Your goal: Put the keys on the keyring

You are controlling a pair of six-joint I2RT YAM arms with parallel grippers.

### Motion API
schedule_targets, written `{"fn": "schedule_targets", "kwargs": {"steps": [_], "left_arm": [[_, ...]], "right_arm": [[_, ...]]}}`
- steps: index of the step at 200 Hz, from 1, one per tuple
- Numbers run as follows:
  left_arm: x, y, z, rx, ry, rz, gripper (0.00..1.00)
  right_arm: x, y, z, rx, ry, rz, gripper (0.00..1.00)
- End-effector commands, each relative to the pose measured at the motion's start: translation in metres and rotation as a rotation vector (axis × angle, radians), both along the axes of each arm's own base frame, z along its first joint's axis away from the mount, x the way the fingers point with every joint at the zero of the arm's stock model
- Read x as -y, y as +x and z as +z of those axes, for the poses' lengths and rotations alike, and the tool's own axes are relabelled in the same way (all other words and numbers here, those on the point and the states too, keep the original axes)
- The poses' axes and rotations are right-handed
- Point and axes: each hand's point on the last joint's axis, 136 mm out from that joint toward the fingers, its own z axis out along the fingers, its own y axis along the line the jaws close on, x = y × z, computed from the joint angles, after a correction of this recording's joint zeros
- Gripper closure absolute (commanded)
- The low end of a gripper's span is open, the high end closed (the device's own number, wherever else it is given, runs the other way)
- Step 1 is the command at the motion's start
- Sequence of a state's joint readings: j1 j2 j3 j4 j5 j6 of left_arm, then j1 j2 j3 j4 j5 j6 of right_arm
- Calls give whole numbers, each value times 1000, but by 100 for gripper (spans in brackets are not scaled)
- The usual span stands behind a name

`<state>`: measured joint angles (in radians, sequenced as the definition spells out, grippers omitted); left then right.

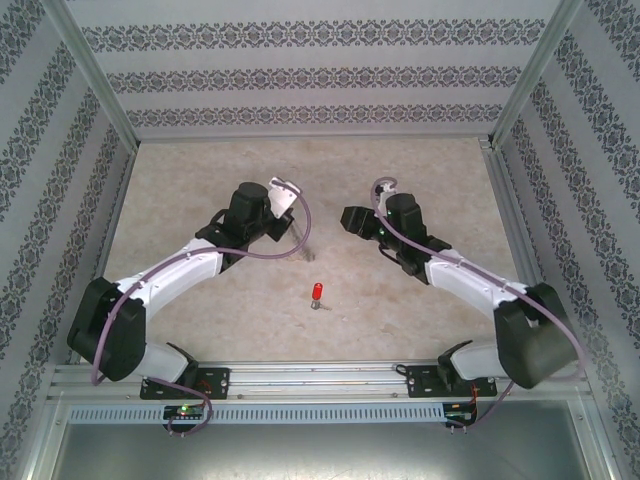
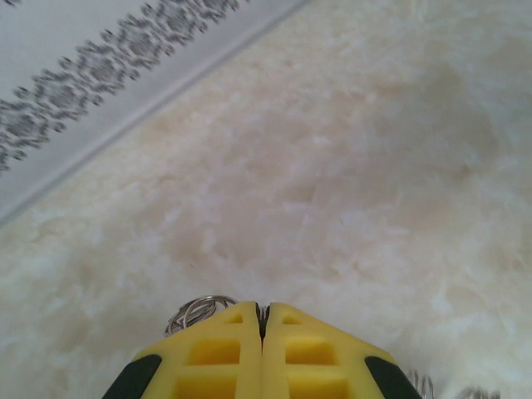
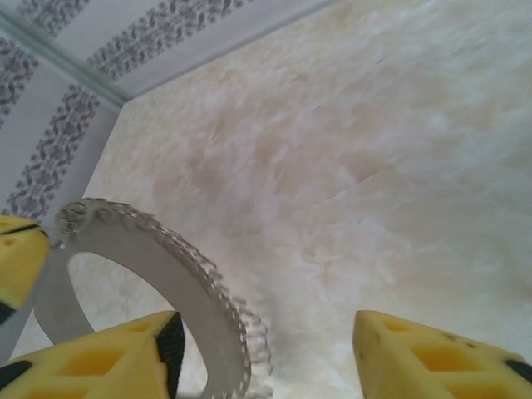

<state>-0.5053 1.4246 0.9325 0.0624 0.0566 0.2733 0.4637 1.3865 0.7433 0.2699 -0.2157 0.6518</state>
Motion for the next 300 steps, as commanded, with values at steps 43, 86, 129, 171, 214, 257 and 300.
{"fn": "schedule_targets", "kwargs": {"steps": [43, 86, 129, 171, 214, 257, 300], "left_arm": [[20, -7, 51, 206, -183, -157, 100], [14, -8, 48, 214, -270, -191, 100], [11, -16, 48, 143, -388, -295, 100], [22, -26, 45, 27, -455, -434, 100], [32, -36, 45, -65, -478, -565, 100], [34, -37, 42, -124, -505, -599, 100], [36, -37, 44, -151, -551, -620, 100]], "right_arm": [[-101, -5, 5, 36, 141, 270, 55], [-114, -14, -2, 26, 202, 309, 59], [-73, -14, -3, 56, 178, 265, 59], [-52, -22, 16, 151, 183, 320, 59], [-56, -30, 42, 249, 237, 429, 59], [-68, -38, 54, 306, 293, 542, 63], [-76, -44, 64, 342, 347, 623, 64]]}}
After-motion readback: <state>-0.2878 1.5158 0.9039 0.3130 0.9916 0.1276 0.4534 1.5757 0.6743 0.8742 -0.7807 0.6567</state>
